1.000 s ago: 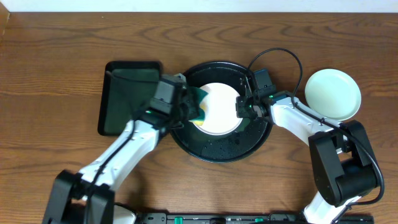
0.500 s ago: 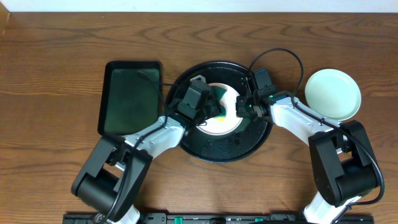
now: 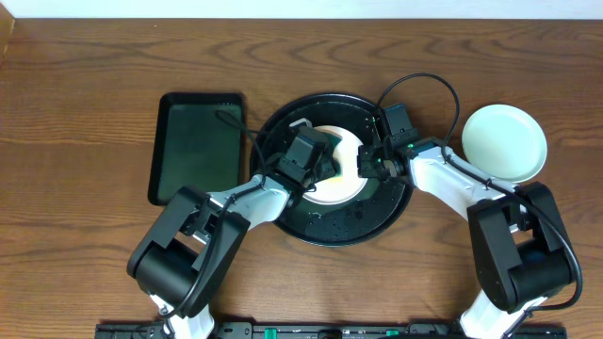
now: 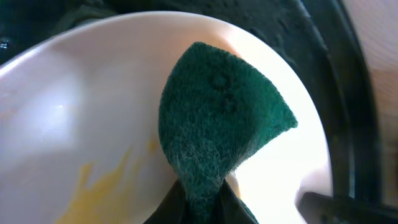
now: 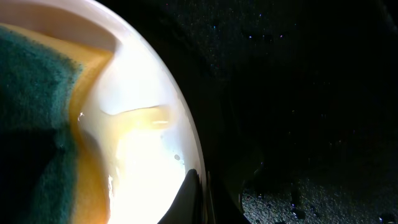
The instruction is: Clean dirty plates on tray and stack at the side
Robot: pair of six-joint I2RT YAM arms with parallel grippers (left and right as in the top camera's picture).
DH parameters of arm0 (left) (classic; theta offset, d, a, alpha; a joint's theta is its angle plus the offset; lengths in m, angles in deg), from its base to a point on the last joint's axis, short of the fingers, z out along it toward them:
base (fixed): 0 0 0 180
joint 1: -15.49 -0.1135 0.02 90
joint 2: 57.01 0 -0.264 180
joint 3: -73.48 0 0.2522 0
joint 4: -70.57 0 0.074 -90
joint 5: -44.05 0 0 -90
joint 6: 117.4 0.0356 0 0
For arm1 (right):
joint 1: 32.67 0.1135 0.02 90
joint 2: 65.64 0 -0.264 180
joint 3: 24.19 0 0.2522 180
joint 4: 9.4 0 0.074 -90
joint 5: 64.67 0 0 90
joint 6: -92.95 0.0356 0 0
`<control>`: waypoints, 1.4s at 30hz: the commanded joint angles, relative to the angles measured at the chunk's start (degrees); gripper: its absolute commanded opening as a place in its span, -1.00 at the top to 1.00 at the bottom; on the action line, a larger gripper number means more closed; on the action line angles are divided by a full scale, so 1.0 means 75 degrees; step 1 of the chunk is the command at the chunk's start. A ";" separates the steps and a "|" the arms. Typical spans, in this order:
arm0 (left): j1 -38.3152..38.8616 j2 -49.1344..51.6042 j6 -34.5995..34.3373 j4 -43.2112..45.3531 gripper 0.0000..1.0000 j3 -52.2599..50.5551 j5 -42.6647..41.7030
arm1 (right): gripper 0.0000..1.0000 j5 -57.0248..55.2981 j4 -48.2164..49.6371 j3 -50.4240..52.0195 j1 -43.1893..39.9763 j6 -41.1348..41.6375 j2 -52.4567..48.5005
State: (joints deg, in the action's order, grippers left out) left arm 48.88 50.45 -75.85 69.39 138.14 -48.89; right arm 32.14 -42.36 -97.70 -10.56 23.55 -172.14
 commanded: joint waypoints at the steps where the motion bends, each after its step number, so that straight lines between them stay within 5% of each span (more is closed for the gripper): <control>1: -0.0076 0.0204 0.0181 -0.0711 0.85 -0.0108 0.1725 | 0.97 0.0012 -0.0184 0.0082 0.0172 0.0020 -0.0318; 12: -0.0076 0.0082 0.1673 -0.1737 0.85 -0.0105 0.3955 | 0.97 0.0006 -0.0245 0.0082 0.0172 0.0017 -0.0318; 23: -0.0076 -0.1262 0.1684 -0.2060 0.85 -0.0105 0.4966 | 0.97 -0.0137 -0.0379 0.0085 0.0181 -0.0009 -0.0318; 26: -0.0076 -0.1582 0.1577 -0.2104 0.85 -0.0105 0.4535 | 0.97 -0.0137 -0.0367 0.0085 0.0181 -0.0009 -0.0321; 33: -0.0023 -0.1472 -0.0332 -0.1763 0.85 -0.0108 0.1122 | 0.97 -0.0134 -0.0300 0.0085 0.0184 -0.0006 -0.0318; 42: 0.0513 -0.0542 -0.0644 -0.0635 0.85 -0.0108 0.0073 | 0.97 -0.0134 -0.0303 0.0085 0.0184 -0.0006 -0.0318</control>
State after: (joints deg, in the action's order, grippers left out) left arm 51.72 44.88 -78.89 64.36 137.83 -44.89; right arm 33.23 -43.23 -98.07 -9.55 23.79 -172.36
